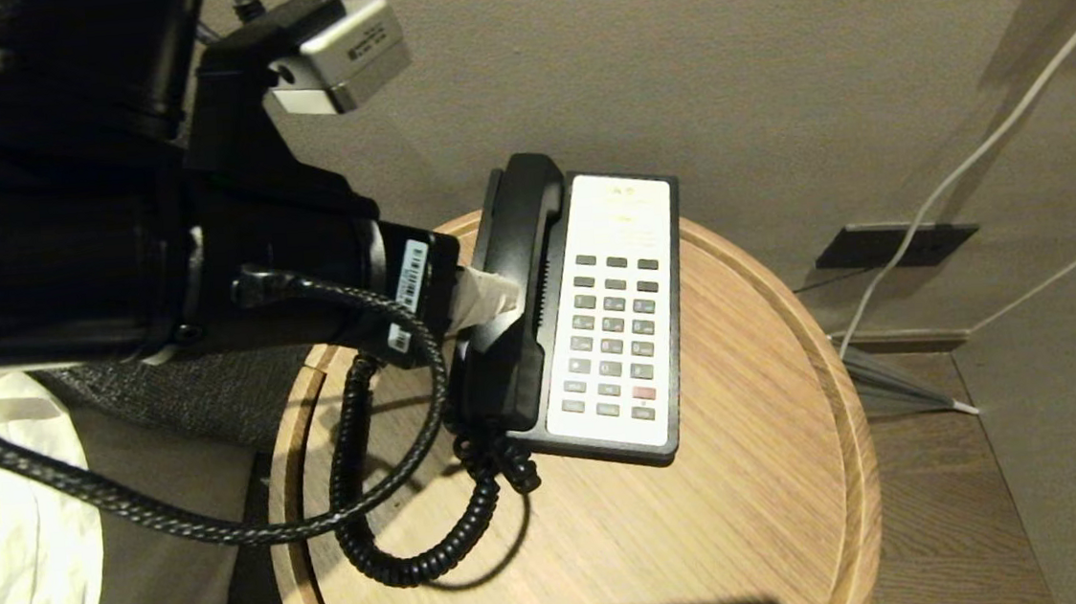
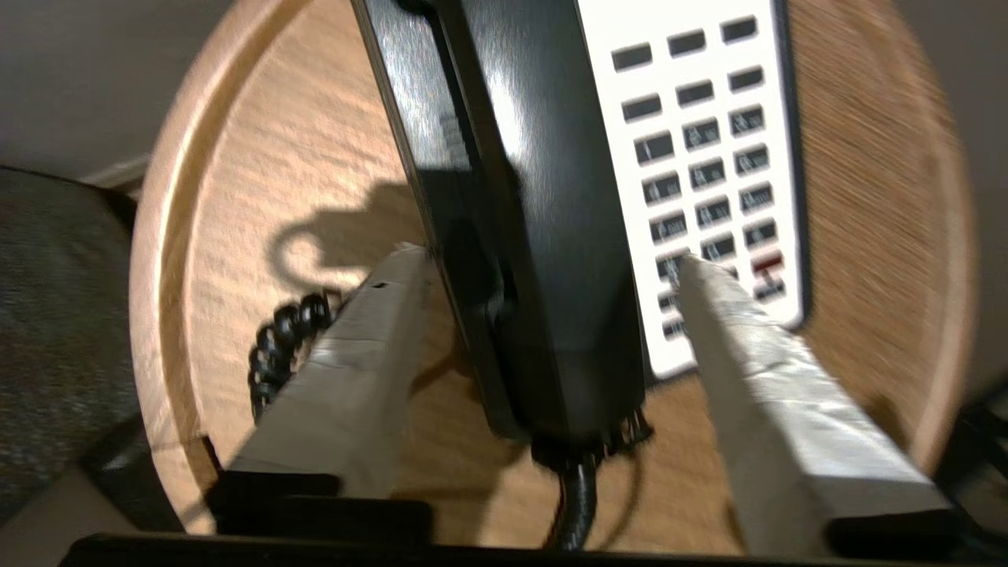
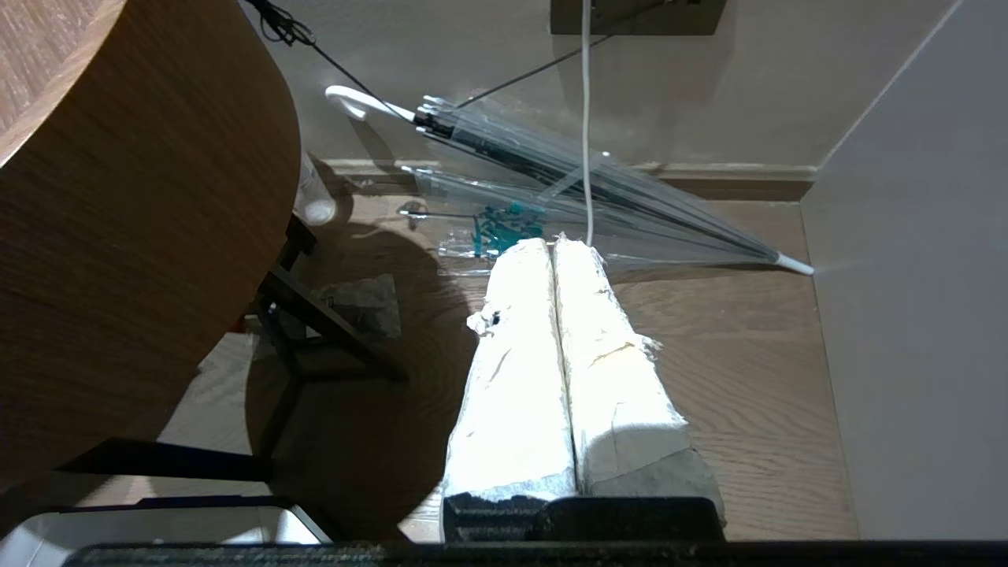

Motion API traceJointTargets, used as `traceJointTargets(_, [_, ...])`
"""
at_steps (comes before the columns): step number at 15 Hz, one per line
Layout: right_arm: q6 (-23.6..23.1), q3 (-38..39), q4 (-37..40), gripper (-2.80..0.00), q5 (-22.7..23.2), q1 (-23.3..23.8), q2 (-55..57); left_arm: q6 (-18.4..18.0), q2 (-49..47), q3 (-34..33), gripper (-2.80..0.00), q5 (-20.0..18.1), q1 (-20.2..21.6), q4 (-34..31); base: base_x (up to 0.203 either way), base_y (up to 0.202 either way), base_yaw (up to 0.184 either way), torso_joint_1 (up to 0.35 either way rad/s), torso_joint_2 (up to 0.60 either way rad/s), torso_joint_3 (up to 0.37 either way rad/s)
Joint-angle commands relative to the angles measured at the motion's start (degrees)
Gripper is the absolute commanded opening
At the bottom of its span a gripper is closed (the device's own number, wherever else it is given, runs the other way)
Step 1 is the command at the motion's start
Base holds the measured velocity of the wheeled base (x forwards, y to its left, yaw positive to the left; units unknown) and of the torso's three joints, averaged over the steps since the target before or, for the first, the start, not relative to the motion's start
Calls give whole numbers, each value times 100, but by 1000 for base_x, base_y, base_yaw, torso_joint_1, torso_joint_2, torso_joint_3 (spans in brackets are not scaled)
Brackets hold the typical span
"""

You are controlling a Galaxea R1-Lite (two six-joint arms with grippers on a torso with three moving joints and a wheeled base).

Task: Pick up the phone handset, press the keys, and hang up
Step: Pick up the desk phone handset

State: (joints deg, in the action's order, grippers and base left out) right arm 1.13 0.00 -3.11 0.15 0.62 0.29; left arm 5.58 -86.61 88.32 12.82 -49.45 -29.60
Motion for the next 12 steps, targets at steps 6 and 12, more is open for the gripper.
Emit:
traceJointTargets(6, [2,114,-6,-280,-7,-1,-3,-40,-793,355,0,1163,-367,-62,0,0,0,0,0,0])
traceJointTargets(12, [2,114,-6,-280,2,-1,-3,-31,-911,378,0,1495,-364,-22,0,0,0,0,0,0])
